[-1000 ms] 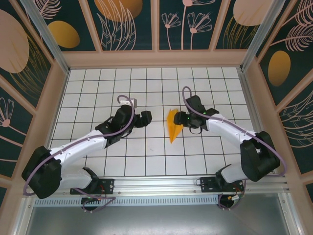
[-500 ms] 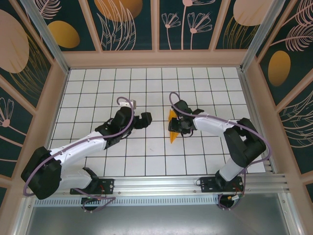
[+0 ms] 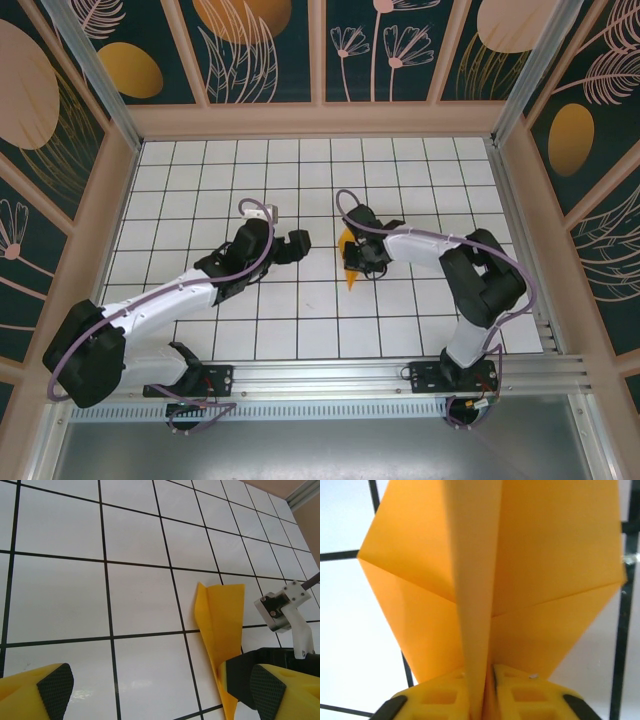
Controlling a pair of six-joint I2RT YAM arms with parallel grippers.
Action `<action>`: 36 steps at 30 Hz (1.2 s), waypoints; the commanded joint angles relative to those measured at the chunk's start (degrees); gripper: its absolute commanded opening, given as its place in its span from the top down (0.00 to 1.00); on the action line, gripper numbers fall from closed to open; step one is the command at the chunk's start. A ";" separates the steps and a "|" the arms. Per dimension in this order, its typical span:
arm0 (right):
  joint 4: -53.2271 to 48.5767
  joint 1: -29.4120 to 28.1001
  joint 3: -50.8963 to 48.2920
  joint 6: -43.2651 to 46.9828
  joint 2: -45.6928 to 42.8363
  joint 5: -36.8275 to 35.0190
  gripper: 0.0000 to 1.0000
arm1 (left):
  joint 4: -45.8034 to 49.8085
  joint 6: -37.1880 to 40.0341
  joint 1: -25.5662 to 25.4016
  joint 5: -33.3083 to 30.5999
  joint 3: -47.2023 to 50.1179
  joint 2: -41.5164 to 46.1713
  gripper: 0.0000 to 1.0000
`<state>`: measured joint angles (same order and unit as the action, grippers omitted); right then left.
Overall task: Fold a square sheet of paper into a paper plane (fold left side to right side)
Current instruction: Move the paper plane to the top-center of the table.
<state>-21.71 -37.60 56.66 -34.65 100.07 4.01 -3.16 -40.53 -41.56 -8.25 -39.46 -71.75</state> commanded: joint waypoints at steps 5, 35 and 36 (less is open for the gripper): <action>-8.35 3.46 10.65 7.47 2.65 -5.20 1.00 | 0.64 0.50 0.15 -2.64 2.02 4.36 0.05; -18.34 10.71 43.92 24.24 29.39 -6.91 0.98 | 2.17 1.25 0.16 -2.03 0.93 1.83 0.02; -18.41 10.69 43.90 24.26 29.41 -6.90 0.96 | 2.11 1.24 0.13 -1.95 0.80 1.71 0.02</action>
<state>-37.69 -26.72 99.04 -11.18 127.70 -3.95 -2.11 -40.47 -41.56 -10.35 -37.06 -69.47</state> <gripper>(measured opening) 0.062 0.985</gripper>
